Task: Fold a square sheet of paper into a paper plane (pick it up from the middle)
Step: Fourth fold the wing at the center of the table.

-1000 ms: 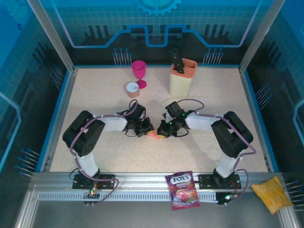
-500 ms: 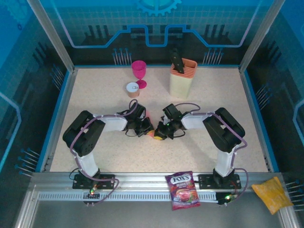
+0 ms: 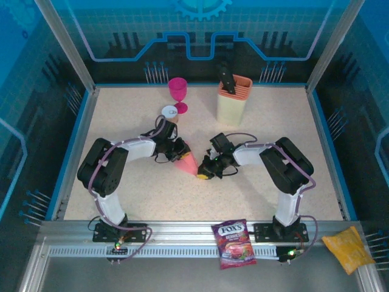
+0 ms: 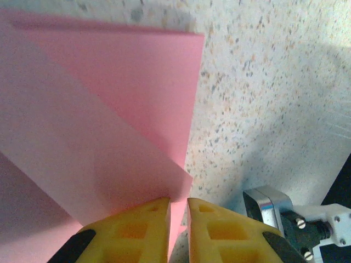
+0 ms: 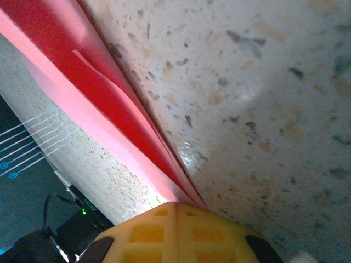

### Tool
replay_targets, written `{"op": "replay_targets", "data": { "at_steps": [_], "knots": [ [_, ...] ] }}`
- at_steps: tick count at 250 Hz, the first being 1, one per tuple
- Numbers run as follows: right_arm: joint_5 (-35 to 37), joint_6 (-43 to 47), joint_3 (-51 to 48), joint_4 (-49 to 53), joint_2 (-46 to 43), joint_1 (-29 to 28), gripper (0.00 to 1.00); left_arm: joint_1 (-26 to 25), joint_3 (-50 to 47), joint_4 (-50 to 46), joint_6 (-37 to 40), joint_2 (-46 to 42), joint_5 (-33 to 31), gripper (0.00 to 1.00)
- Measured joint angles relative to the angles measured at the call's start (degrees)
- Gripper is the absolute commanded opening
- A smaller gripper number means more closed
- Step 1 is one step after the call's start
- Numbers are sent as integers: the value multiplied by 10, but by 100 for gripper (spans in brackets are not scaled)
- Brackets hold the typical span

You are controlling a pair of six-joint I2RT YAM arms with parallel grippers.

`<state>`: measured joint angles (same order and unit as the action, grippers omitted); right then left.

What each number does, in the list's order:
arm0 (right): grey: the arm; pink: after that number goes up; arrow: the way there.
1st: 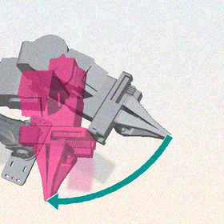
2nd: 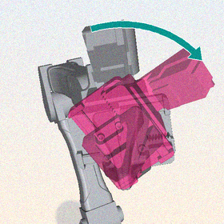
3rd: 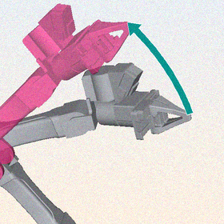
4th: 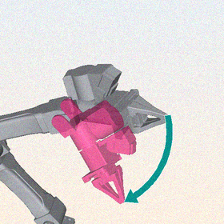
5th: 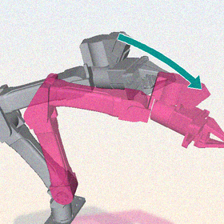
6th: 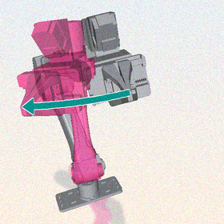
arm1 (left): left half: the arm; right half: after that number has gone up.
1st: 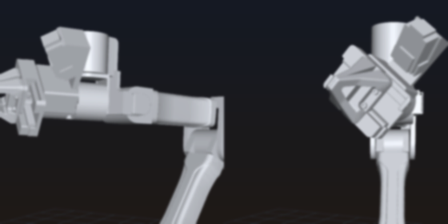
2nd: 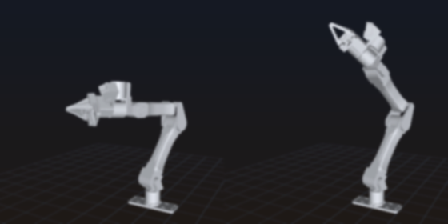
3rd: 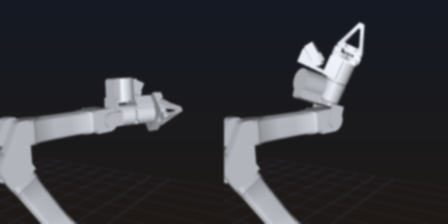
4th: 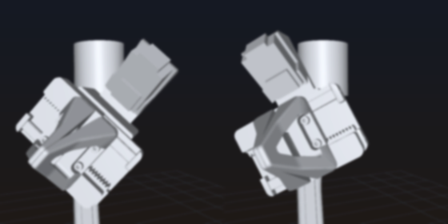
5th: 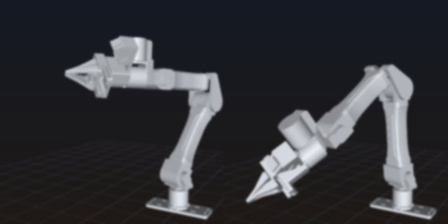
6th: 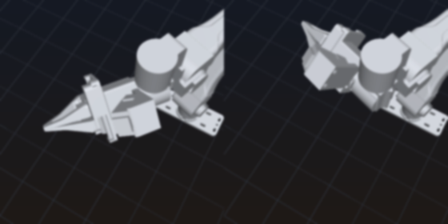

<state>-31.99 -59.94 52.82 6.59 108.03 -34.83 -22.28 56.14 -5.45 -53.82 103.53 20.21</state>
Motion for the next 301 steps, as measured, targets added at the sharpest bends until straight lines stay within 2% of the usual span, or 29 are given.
{"op": "replay_targets", "data": {
  "at_steps": [81, 180, 301],
  "knots": [
    [-2, 0, -4, -6, 2, 0, 0, 10, -2, -1, 12, 7, 3, 16],
    [-13, 0, -3, -6, 6, 4, 0, -43, -66, 39, -28, -27, 7, 13],
    [-26, 2, -2, -4, 13, 8, 0, -14, -43, 33, -26, 7, 8, 12]
  ]
}}
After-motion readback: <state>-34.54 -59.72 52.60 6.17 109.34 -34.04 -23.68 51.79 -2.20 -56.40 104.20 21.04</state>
